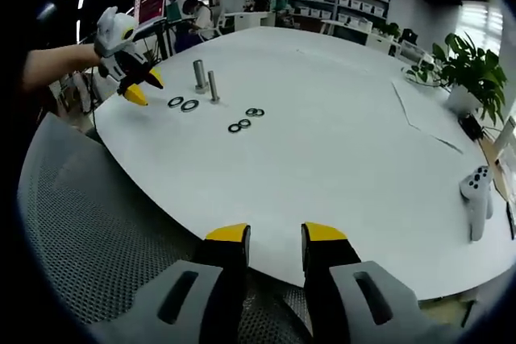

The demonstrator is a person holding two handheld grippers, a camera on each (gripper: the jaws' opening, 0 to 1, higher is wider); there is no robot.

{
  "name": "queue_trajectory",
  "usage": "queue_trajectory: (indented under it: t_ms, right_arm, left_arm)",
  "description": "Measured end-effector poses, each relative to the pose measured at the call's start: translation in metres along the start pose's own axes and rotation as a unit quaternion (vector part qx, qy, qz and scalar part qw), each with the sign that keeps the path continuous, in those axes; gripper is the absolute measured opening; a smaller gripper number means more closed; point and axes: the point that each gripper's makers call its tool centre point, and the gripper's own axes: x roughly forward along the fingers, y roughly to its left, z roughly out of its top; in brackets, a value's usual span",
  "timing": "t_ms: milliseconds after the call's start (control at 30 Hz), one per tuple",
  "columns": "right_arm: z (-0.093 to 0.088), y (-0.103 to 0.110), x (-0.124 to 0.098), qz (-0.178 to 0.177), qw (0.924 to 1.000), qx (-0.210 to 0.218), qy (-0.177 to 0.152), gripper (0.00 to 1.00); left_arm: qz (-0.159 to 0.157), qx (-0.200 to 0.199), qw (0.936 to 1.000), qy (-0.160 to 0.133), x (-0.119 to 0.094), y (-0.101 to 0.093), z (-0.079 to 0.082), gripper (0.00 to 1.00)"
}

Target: Place the washer onto the threaded stud by aligning its center hole with the stud, sliding it down to the base, and recovering from edge contact or off-axis alignment until the washer reaches the visible bottom stop.

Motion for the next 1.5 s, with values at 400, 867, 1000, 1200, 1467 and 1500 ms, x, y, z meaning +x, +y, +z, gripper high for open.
queue_trajectory:
  t_ms: [400, 867, 1000, 1200, 1467, 1500]
  right_arm:
    - [0.001, 0.003, 0.000, 0.011, 0.9999, -0.008, -0.004, 0.28]
    - [0.000, 0.007, 0.001, 0.023, 0.9996, -0.014, 0.000, 0.28]
    - [0.001, 0.007, 0.001, 0.021, 0.9997, -0.014, -0.004, 0.28]
    - [0.002, 0.006, 0.001, 0.021, 0.9997, -0.013, -0.006, 0.28]
    - [0.002, 0.006, 0.001, 0.021, 0.9997, -0.013, -0.007, 0.28]
    - [0.002, 0.006, 0.001, 0.021, 0.9997, -0.013, -0.007, 0.28]
  left_arm:
    - [-0.011, 0.027, 0.9971, 0.070, 0.024, 0.009, 0.005, 0.35]
    - [-0.015, 0.069, 0.9890, 0.130, 0.040, 0.011, 0.004, 0.30]
    - [-0.021, 0.078, 0.9864, 0.144, 0.040, 0.010, 0.004, 0.29]
    - [-0.026, 0.084, 0.9812, 0.172, 0.040, 0.011, 0.003, 0.30]
    - [-0.030, 0.105, 0.9753, 0.192, 0.041, 0.011, 0.002, 0.28]
    - [-0.030, 0.104, 0.9753, 0.193, 0.041, 0.011, 0.002, 0.28]
